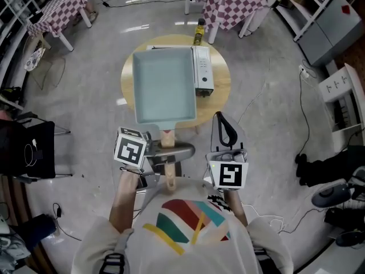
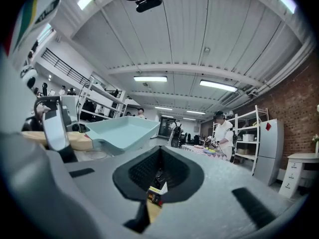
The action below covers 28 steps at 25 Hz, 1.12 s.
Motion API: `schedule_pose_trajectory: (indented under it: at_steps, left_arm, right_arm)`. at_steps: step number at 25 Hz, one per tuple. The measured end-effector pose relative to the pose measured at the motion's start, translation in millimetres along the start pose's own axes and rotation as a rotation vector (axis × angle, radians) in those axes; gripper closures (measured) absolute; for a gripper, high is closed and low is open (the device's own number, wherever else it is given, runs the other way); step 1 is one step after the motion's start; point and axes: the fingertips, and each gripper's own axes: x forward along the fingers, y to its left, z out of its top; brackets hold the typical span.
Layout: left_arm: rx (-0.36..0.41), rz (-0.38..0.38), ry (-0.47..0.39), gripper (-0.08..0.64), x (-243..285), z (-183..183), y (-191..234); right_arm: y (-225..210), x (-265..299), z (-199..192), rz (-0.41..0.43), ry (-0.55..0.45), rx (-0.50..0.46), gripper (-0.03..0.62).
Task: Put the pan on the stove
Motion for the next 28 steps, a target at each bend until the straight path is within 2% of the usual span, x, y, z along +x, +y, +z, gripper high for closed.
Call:
schedule_pose_trajectory:
  at_steps: [6, 15, 21, 28]
  left_arm:
    - [0.004, -0.027, 0.02, 0.512, -19, 87, 31]
    - [0.006, -0.078, 0.07, 0.512, -42, 200, 74]
    - [-0.039, -0.11, 0.063, 0.512, -43, 231, 100]
    - [-0.062, -0.097, 0.053, 0.512, -38, 246, 115]
  right_arm:
    - [-12, 104, 20, 0.002, -0.008, -0.029, 0.594]
    - [-35, 230, 35, -0.048, 0.029, -0.033, 0.594]
    - [-48, 267, 19, -0.057, 0.086, -0.033, 0.594]
    - [-58, 296, 13, -0.032, 0.077, -0.028, 0.594]
